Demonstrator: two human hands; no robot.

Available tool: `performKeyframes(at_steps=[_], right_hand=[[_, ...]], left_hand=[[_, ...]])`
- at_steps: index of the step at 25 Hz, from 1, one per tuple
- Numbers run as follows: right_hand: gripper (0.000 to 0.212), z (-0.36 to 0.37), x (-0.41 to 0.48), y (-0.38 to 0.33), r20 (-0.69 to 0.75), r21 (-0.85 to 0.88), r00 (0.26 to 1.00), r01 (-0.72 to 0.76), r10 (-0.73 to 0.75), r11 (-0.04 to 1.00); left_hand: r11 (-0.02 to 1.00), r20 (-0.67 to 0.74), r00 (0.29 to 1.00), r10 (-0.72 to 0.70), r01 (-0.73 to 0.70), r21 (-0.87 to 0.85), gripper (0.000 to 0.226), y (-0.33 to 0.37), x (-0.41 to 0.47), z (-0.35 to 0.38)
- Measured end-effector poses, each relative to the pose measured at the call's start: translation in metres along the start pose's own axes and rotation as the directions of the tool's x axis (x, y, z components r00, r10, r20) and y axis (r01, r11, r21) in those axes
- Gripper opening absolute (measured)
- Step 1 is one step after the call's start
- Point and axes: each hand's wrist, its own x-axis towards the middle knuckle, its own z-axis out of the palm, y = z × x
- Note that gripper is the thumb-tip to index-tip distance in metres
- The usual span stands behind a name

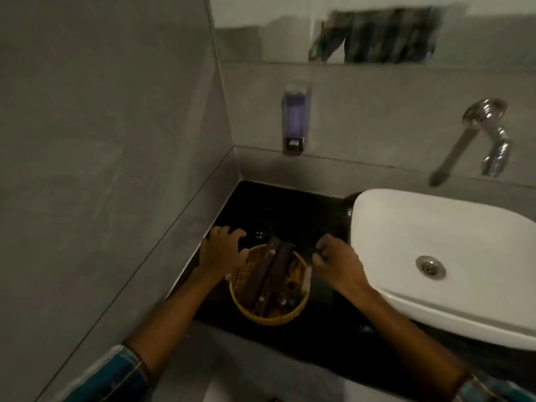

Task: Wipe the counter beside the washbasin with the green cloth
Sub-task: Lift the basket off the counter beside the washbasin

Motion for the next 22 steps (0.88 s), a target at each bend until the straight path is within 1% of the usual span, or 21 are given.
performKeyframes(at_steps=[1,2,3,4,5,6,8,10,11,13,15,17,19,22], right_hand=[[0.028,0.017,-0.005,0.004,0.117,-0.038,0.991,-0.068,0.072,0.997],[0.032,0.031,-0.007,0.006,0.172,-0.032,0.976,-0.129,0.132,0.991],[0.036,0.046,-0.015,0.010,0.203,0.015,0.960,-0.198,0.191,0.980],[0.040,0.060,-0.022,0.013,0.204,0.126,0.950,-0.266,0.237,0.956],[0.043,0.068,-0.025,0.015,0.172,0.245,0.949,-0.301,0.265,0.921],[0.044,0.073,-0.025,0.017,0.138,0.343,0.950,-0.311,0.279,0.887],[0.035,0.071,-0.028,0.020,0.107,0.449,0.950,-0.311,0.295,0.838],[0.020,0.067,-0.042,0.031,0.046,0.493,0.948,-0.296,0.315,0.819],[0.018,0.064,-0.053,0.040,0.011,0.497,0.947,-0.285,0.322,0.820],[0.024,0.053,-0.078,0.058,-0.029,0.489,0.947,-0.266,0.321,0.830],[0.033,0.041,-0.103,0.076,-0.067,0.433,0.952,-0.241,0.298,0.868],[0.037,0.028,-0.123,0.094,-0.105,0.382,0.952,-0.228,0.287,0.896],[0.037,0.019,-0.136,0.110,-0.101,0.358,0.954,-0.231,0.284,0.905],[0.034,0.013,-0.144,0.123,-0.042,0.357,0.961,-0.240,0.272,0.903]], left_hand=[[0.998,0.069,0.996,-0.057,0.058,-0.023,0.041,-0.013,-0.008,0.008],[0.992,0.120,0.989,-0.086,0.096,-0.083,0.040,-0.024,-0.011,0.018],[0.982,0.173,0.979,-0.105,0.130,-0.140,0.042,-0.033,-0.017,0.028],[0.966,0.221,0.968,-0.120,0.165,-0.200,0.042,-0.038,-0.024,0.033],[0.946,0.246,0.962,-0.119,0.185,-0.265,0.040,-0.039,-0.026,0.037],[0.930,0.235,0.967,-0.099,0.174,-0.323,0.037,-0.039,-0.025,0.040],[0.904,0.211,0.975,-0.069,0.150,-0.399,0.037,-0.032,-0.026,0.043],[0.888,0.217,0.975,-0.047,0.141,-0.438,0.042,-0.026,-0.038,0.048],[0.881,0.215,0.976,-0.022,0.120,-0.457,0.045,-0.020,-0.047,0.049],[0.861,0.191,0.981,0.017,0.082,-0.502,0.047,-0.004,-0.064,0.054],[0.834,0.190,0.981,0.037,0.075,-0.547,0.049,0.015,-0.079,0.062],[0.813,0.207,0.978,0.042,0.087,-0.575,0.050,0.035,-0.089,0.077],[0.806,0.227,0.973,0.032,0.109,-0.581,0.048,0.054,-0.100,0.093],[0.844,0.229,0.973,-0.016,0.136,-0.519,0.042,0.075,-0.112,0.106]])
